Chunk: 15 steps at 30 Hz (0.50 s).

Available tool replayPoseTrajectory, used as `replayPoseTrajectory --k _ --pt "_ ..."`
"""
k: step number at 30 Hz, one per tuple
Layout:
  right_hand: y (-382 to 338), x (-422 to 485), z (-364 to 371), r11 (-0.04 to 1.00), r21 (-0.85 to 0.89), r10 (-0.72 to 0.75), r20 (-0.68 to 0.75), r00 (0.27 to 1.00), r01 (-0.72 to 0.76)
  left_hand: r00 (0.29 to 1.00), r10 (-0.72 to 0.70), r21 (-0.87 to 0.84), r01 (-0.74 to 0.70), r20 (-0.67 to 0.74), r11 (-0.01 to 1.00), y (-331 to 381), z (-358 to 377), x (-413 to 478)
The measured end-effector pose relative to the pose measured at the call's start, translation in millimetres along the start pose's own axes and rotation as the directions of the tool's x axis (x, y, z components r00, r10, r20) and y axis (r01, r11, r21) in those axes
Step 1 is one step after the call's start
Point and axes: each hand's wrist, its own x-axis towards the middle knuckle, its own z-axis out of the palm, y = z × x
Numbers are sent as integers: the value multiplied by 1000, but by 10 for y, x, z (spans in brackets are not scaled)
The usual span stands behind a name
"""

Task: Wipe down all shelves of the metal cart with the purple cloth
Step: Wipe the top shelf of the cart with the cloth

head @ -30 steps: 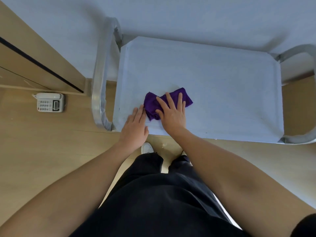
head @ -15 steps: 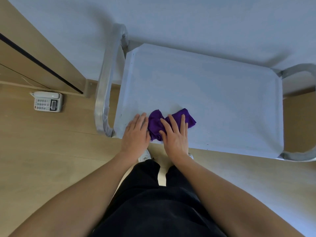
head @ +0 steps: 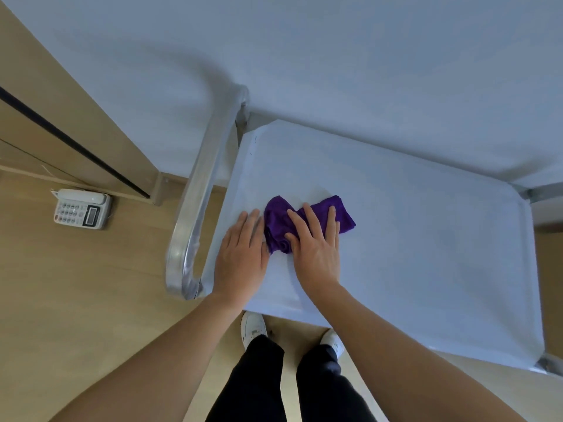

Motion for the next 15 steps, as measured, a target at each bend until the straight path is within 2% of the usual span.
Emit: replayPoseTrajectory --k 6,11,15 --pt "-165 596 42 1000 8 11 -61 998 -10 998 9 11 -8 -59 1000 1 124 14" --pt "-376 1029 64 998 -2 66 -11 998 -66 999 5 41 -4 -40 999 -3 133 6" --pt "-358 885 -2 999 9 32 5 999 -32 1000 6 58 -5 -30 998 -1 119 19"
